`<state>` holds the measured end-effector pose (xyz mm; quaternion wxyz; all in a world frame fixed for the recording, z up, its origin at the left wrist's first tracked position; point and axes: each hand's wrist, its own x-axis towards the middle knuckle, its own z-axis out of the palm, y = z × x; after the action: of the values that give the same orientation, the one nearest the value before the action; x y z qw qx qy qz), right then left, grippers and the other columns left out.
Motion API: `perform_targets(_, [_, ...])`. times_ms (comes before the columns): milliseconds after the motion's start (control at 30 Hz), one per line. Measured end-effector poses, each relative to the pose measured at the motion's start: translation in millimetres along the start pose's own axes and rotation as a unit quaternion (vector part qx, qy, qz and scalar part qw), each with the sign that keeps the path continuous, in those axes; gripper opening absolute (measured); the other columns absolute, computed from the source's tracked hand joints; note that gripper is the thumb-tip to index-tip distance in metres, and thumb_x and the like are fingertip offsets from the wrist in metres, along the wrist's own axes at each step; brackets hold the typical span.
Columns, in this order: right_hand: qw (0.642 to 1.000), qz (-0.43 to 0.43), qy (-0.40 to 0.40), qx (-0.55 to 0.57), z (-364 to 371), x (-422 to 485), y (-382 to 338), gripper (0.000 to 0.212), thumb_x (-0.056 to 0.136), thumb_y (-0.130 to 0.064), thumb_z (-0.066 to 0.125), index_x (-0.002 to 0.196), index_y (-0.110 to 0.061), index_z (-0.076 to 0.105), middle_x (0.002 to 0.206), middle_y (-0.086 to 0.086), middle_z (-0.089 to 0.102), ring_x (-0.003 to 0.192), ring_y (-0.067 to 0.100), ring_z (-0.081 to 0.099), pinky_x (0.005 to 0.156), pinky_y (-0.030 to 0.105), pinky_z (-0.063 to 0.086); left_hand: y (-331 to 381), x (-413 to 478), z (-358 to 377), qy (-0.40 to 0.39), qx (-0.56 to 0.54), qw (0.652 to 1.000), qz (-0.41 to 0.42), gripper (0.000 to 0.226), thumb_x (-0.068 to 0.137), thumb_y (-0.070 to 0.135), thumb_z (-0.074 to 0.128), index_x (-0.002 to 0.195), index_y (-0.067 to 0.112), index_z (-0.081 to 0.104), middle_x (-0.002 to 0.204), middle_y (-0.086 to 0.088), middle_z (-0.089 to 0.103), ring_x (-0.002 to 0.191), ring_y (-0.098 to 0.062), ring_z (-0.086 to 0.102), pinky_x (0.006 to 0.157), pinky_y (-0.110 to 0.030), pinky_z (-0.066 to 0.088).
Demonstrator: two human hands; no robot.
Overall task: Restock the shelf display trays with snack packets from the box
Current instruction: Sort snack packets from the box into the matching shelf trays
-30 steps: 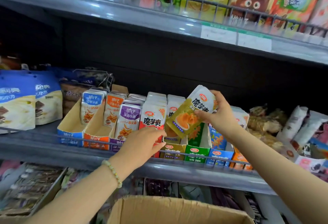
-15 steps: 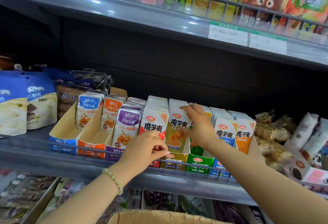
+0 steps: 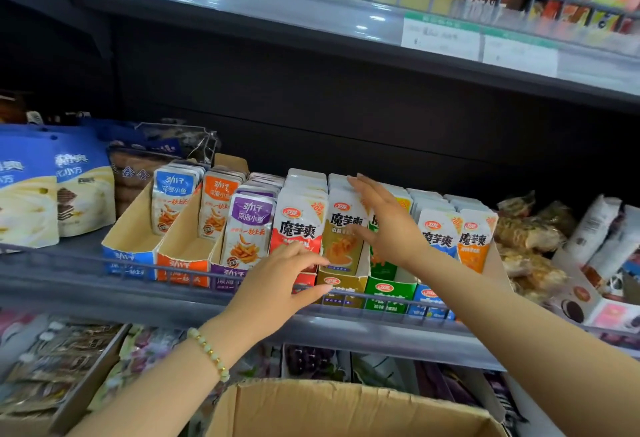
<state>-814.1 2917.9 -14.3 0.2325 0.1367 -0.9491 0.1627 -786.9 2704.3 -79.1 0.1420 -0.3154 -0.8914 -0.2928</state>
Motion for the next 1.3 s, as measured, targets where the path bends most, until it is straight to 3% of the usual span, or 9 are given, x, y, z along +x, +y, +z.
perform_targets(100, [0.998,0.004,0.014,0.053,-11,-23,-8,0.069,0.09,-0.034,0.063,0.15,-0.031,0.027,0.157,-0.008,0.025,0.143,0.011,0.026,0.114,0.034,0.034,7,-28,-9,-0.005,-0.028,1.0,-0.013,0.051,0.086,0.058,0.046,0.134,0.042,0.043,0.13,0.027,0.04,0.121,0.007,0.036,0.103,-0.02,0.033])
perform_targets(233, [0.985,0.022,-0.021,0.17,-16,-78,-26,0.058,0.091,-0.035,0.059,0.144,-0.034,0.036,0.148,-0.019,0.036,0.134,-0.008,0.029,0.1,0.0,0.028,3,-88,-12,-0.001,-0.084,0.995,-0.06,0.048,0.08,0.068,0.039,0.126,0.055,0.035,0.123,0.046,0.029,0.117,0.026,0.026,0.096,-0.007,0.025])
perform_targets(400, [0.938,0.089,-0.116,0.314,29,-164,-37,0.035,0.089,-0.022,0.065,0.122,-0.029,0.058,0.126,-0.016,0.059,0.114,-0.007,0.054,0.095,0.01,0.042,-18,-164,-1,-0.031,-0.107,0.979,-0.168,0.054,0.077,0.067,0.043,0.127,0.049,0.033,0.135,0.027,0.036,0.124,0.007,0.037,0.106,-0.023,0.034])
perform_targets(500, [0.909,0.136,-0.248,0.307,81,-211,-38,0.028,0.088,-0.025,0.067,0.114,-0.029,0.06,0.116,-0.013,0.063,0.101,-0.006,0.06,0.088,0.011,0.045,-22,-194,12,-0.056,-0.135,0.96,-0.239,0.068,0.073,0.066,0.047,0.135,0.042,0.032,0.141,0.018,0.037,0.128,-0.004,0.041,0.107,-0.031,0.037])
perform_targets(667, [0.83,0.253,-0.436,0.238,161,-255,-41,0.062,0.088,-0.042,0.065,0.139,-0.016,0.042,0.137,0.0,0.049,0.126,0.017,0.05,0.1,0.025,0.041,-11,-209,26,-0.082,-0.178,0.941,-0.275,0.081,0.073,0.064,0.052,0.144,0.037,0.025,0.151,0.016,0.028,0.137,-0.003,0.029,0.111,-0.033,0.031])
perform_targets(800, [0.816,0.298,-0.455,0.195,203,-268,-49,0.063,0.084,-0.037,0.072,0.135,-0.013,0.045,0.128,0.003,0.054,0.118,0.018,0.052,0.089,0.022,0.041,-10,-210,28,-0.079,-0.185,0.935,-0.293,0.081,0.08,0.054,0.059,0.148,0.036,0.018,0.155,0.015,0.021,0.14,-0.007,0.024,0.11,-0.034,0.029])
perform_targets(967, [0.795,0.321,-0.454,0.243,219,-280,-39,0.023,0.081,-0.018,0.077,0.089,-0.017,0.055,0.097,0.0,0.061,0.082,0.01,0.058,0.074,0.025,0.051,-9,-208,29,-0.085,-0.174,0.936,-0.293,0.081,0.082,0.052,0.061,0.148,0.037,0.017,0.155,0.015,0.022,0.14,-0.009,0.026,0.111,-0.036,0.03])
perform_targets(1133, [0.737,0.29,-0.545,0.275,180,-285,-39,0.044,0.086,-0.049,0.064,0.119,-0.022,0.051,0.118,-0.009,0.056,0.109,0.011,0.054,0.094,0.024,0.044,-6,-205,30,-0.084,-0.142,0.943,-0.29,0.081,0.085,0.048,0.061,0.15,0.033,0.015,0.157,0.012,0.019,0.141,-0.009,0.025,0.109,-0.032,0.028])
perform_targets(1300, [0.713,0.178,-0.646,0.204,164,-307,-43,0.067,0.072,-0.054,0.076,0.129,-0.026,0.051,0.133,-0.013,0.05,0.126,0.01,0.043,0.108,0.028,0.033,-4,-206,32,-0.082,-0.13,0.944,-0.292,0.082,0.084,0.049,0.061,0.15,0.031,0.015,0.157,0.011,0.019,0.141,-0.01,0.024,0.108,-0.032,0.028])
